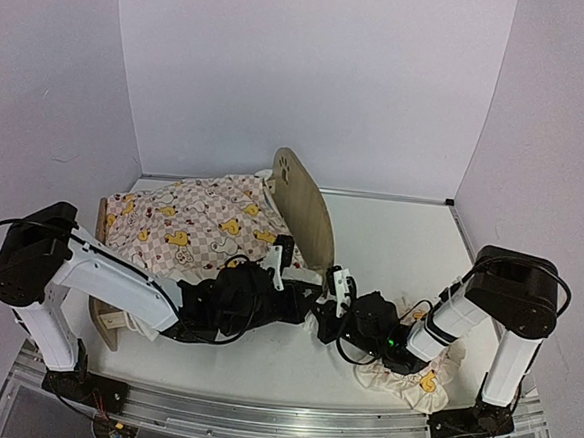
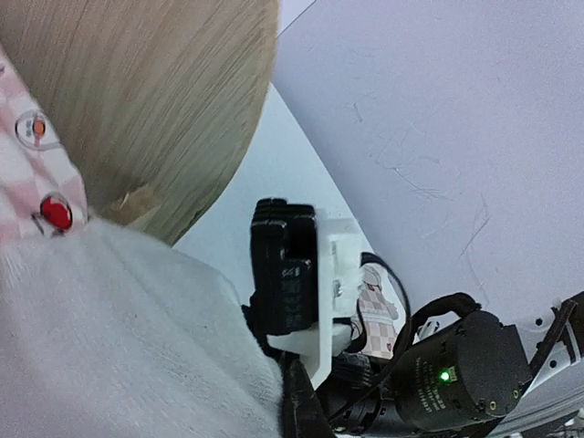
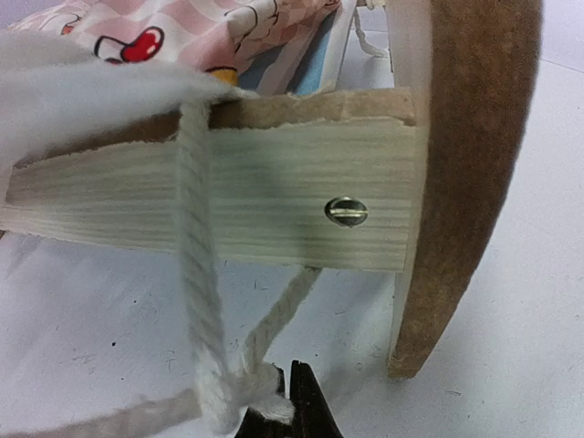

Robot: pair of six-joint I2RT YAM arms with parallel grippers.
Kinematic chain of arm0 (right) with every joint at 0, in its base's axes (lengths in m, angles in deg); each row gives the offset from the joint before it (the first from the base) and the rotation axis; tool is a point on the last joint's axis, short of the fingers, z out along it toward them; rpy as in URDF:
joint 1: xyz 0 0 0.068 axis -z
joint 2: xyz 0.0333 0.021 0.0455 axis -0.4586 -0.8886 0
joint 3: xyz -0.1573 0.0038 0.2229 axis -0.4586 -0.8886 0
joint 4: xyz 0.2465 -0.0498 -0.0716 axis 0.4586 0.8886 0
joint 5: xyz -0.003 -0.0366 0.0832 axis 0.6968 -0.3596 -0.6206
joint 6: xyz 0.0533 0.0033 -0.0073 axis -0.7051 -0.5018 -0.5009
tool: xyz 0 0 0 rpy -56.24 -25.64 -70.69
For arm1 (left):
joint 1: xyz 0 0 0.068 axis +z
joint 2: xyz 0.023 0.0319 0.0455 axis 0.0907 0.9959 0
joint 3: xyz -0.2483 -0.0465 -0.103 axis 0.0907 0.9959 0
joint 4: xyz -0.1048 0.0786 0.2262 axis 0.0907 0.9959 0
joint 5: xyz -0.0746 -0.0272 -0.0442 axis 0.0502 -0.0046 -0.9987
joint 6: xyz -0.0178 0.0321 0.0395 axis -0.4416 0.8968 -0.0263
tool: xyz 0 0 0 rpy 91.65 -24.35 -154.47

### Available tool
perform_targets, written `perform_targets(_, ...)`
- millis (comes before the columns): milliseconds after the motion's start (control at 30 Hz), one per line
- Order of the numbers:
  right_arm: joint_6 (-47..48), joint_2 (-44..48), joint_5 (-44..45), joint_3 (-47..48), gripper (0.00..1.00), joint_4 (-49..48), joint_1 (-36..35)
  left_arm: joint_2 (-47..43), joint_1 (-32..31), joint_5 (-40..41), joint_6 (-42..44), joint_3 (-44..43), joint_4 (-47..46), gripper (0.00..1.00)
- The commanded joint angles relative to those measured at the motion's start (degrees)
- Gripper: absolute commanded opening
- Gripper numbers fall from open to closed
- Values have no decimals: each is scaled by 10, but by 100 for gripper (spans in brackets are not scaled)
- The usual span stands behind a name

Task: Set up the pet bed

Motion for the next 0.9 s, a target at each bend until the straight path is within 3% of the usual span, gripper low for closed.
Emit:
perform_targets(0, -17, 26, 6, -11, 0, -25, 4, -45, -10, 64, 158, -47, 24, 0)
perform_targets(333, -50, 7, -8, 5, 2, -25, 26, -50, -8, 10, 324, -114, 28, 0)
perform_targets(600, -59, -29, -12, 25, 0, -25, 38, -87, -3, 214, 298, -75, 28, 0)
perform_targets(867, -77, -66, 21, 39, 0, -27, 38, -122, 25, 247, 275, -41, 28, 0)
